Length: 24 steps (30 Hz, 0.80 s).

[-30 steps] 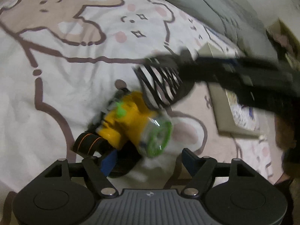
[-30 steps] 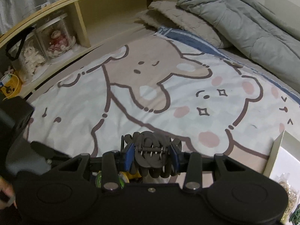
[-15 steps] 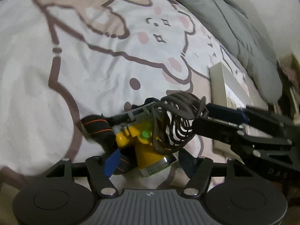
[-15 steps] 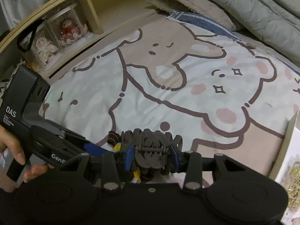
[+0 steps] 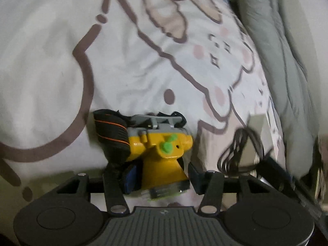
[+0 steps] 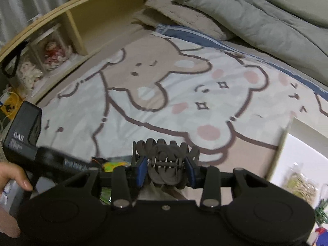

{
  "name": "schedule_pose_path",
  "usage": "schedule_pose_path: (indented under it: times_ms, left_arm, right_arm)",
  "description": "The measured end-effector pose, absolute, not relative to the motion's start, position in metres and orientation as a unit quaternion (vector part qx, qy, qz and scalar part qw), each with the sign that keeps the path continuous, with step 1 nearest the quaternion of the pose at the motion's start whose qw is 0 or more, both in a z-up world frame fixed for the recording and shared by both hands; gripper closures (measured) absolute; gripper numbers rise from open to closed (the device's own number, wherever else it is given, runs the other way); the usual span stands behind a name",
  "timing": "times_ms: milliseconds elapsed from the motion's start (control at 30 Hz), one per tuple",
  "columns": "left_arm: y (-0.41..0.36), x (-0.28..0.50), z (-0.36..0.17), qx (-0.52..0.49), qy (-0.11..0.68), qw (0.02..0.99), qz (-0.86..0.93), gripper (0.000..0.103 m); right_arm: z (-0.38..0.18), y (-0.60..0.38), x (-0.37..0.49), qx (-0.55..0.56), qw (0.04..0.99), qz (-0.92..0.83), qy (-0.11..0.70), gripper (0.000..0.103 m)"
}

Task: Organize objects
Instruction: 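Lift the yellow headlamp with the left tool while the right tool carries the clip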

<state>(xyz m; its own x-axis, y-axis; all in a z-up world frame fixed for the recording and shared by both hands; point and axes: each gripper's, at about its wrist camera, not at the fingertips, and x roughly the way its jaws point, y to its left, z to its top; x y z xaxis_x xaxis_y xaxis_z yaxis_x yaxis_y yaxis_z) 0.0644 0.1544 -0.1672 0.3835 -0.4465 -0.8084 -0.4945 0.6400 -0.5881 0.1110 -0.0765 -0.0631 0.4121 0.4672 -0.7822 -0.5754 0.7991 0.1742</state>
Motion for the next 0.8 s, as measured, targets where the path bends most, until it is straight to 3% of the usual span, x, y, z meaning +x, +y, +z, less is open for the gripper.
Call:
schedule_pose_path:
  times_ms: [533, 800]
  left_arm:
    - [0.115, 0.077, -0.150, -0.254, 0.539, 0.801, -0.057, 0.055]
    - [0.108, 0.080, -0.109, -0.201, 0.461, 0.860, -0.083, 0.055]
  right_arm:
    - [-0.080, -0.105, 0.112, -0.065, 0.833, 0.294, 0.465, 0.063]
    - [-0.064, -0.118, 0.111, -0.046, 0.858, 0.271, 0.434, 0.063]
